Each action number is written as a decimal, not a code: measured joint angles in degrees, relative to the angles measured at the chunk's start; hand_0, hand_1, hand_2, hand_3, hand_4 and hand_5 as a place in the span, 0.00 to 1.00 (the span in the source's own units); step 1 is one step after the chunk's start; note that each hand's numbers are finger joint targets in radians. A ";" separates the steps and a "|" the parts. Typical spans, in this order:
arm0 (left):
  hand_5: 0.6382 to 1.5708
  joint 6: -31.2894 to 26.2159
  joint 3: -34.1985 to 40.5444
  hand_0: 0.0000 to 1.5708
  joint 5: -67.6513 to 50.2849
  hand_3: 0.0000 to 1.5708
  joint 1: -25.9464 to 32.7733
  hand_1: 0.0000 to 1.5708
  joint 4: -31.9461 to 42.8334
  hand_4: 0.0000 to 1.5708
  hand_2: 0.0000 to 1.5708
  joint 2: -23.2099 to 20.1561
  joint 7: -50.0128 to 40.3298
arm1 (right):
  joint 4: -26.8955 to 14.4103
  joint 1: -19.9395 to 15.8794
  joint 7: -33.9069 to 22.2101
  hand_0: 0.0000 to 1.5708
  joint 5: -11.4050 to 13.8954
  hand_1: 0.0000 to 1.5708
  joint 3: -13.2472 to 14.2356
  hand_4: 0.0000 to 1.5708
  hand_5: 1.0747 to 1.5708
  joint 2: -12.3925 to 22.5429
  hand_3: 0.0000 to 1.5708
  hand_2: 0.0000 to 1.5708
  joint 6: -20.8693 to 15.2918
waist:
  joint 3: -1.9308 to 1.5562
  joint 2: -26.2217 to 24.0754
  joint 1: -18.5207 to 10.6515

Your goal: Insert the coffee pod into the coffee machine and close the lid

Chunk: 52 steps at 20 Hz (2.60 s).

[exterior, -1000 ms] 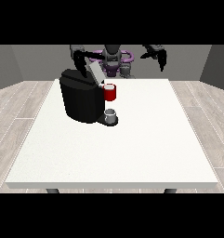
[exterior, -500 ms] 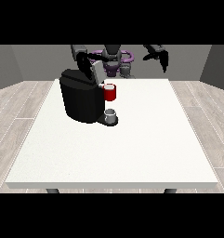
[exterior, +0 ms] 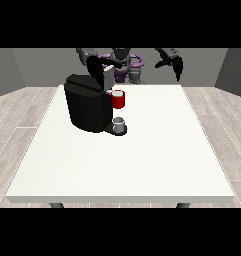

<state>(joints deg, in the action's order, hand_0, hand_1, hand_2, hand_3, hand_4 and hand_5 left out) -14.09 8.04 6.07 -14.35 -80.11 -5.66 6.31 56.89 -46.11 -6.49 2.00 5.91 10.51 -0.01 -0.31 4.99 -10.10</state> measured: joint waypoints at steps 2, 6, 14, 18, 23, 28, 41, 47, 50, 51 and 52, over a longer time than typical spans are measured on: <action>1.00 0.19 -0.82 0.00 0.29 0.00 0.24 0.00 -0.60 0.20 0.00 0.56 -0.54 | -0.06 -0.12 -0.33 0.00 0.58 0.00 -0.08 0.00 1.00 0.42 0.00 0.00 -0.25 | -0.07 -0.01 -0.52; 1.00 0.21 -1.21 0.00 0.49 0.00 -0.88 0.00 -0.71 0.21 0.00 0.44 -1.32 | 1.12 -0.23 -2.58 0.00 2.15 0.00 -0.77 0.00 1.00 0.45 0.00 0.00 -1.79 | -0.25 0.30 -1.12; 1.00 0.16 -2.51 0.00 0.94 0.00 -3.41 0.00 0.20 0.28 0.00 1.31 0.73 | 3.97 -3.88 -9.32 0.00 6.68 0.00 -1.55 0.17 1.00 4.13 0.00 0.00 -3.93 | -0.86 3.88 -4.28; 1.00 -0.43 -3.33 0.00 1.11 0.00 -4.83 0.00 0.06 0.25 0.00 1.34 0.88 | 5.80 -4.53 -14.25 0.00 8.00 0.00 -1.07 0.08 1.00 6.05 0.00 0.00 -4.24 | -1.24 4.99 -6.54; 1.00 -1.99 -3.99 0.00 0.48 0.00 -6.72 0.00 -0.18 0.28 0.00 1.10 0.72 | 9.13 -4.27 -20.36 0.00 8.83 0.00 0.01 0.03 1.00 8.39 0.00 0.00 -4.05 | -1.67 6.15 -9.36; 1.00 -2.82 -4.98 0.00 0.39 0.00 -8.64 0.00 0.04 0.27 0.00 1.51 0.90 | 12.60 -5.63 -26.62 0.00 9.84 0.00 1.66 0.00 1.00 11.62 0.00 0.00 -3.86 | -2.10 8.49 -12.86; 1.00 -4.07 -7.01 0.00 0.29 0.00 -15.26 0.00 -0.98 0.17 0.00 2.45 0.83 | 17.01 -15.45 -17.44 0.00 8.80 0.00 0.76 0.03 1.00 9.36 0.00 0.00 -2.77 | -0.11 16.79 -22.52; 1.00 -3.85 -7.43 0.00 0.07 0.00 -15.40 0.00 -2.72 0.21 0.00 2.89 -1.10 | 11.75 -18.86 -11.61 0.00 8.24 0.00 0.27 0.00 1.00 6.57 0.00 0.00 -2.96 | 0.23 16.53 -22.18; 1.00 -4.03 -7.58 0.00 -0.48 0.00 -15.79 0.00 -3.66 0.16 0.00 3.12 -2.92 | 9.34 -19.68 -8.43 0.00 8.16 0.00 0.02 0.00 1.00 4.86 0.00 0.00 -3.53 | 0.28 16.18 -21.60; 1.00 -4.06 -7.68 0.00 -0.57 0.00 -15.11 0.00 -4.12 0.16 0.00 3.15 -3.39 | 8.92 -18.91 -6.76 0.00 8.03 0.00 -0.24 0.00 1.00 4.16 0.00 0.00 -3.48 | 0.29 15.61 -21.11; 1.00 -3.90 -7.26 0.00 -0.76 0.00 -14.51 0.00 -3.90 0.17 0.00 3.07 -3.50 | 9.03 -18.54 -5.97 0.00 7.70 0.00 -0.80 0.00 1.00 3.22 0.00 0.00 -3.04 | 0.28 14.66 -20.10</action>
<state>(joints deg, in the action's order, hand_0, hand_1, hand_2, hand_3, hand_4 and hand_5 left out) -17.99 0.78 5.31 -28.86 -84.00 -2.60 2.81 65.93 -64.65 -12.46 9.70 5.11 13.73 -3.05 -0.03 19.65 -30.20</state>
